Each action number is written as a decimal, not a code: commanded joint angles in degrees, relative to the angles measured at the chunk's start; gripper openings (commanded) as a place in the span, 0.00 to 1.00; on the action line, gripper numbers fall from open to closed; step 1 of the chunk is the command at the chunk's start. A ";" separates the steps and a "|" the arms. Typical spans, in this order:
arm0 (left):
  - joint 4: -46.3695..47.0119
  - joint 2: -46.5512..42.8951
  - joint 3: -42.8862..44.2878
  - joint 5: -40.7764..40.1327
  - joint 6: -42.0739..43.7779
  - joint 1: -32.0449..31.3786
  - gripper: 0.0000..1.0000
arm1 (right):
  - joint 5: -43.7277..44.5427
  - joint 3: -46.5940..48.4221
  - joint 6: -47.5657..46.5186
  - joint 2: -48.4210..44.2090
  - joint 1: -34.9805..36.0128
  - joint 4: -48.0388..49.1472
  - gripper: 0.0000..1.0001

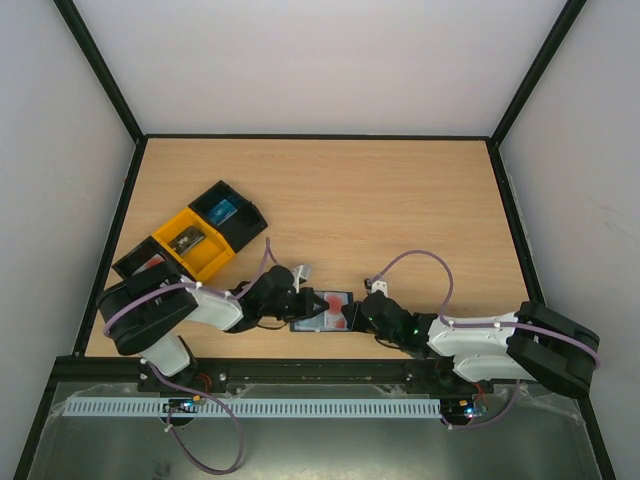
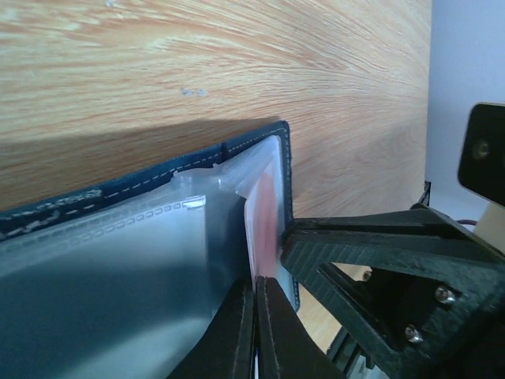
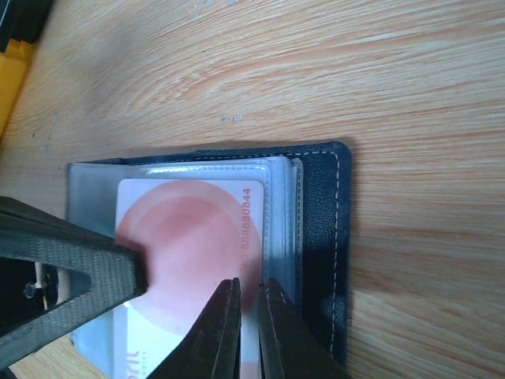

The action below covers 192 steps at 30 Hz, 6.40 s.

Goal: Take the credit cards out of the card holder

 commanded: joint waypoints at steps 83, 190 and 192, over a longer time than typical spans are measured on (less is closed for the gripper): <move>-29.73 -46.84 -0.42 26.65 18.26 7.46 0.03 | -23.58 23.92 -26.90 -20.29 -0.21 -28.30 0.45; -83.83 -46.18 29.19 6.33 28.99 53.70 0.03 | 2.43 10.29 -3.88 -33.99 -0.21 -0.97 0.98; -85.83 -44.76 29.87 8.19 31.05 58.87 0.03 | 2.03 10.96 -4.62 -35.65 -0.28 -2.79 0.98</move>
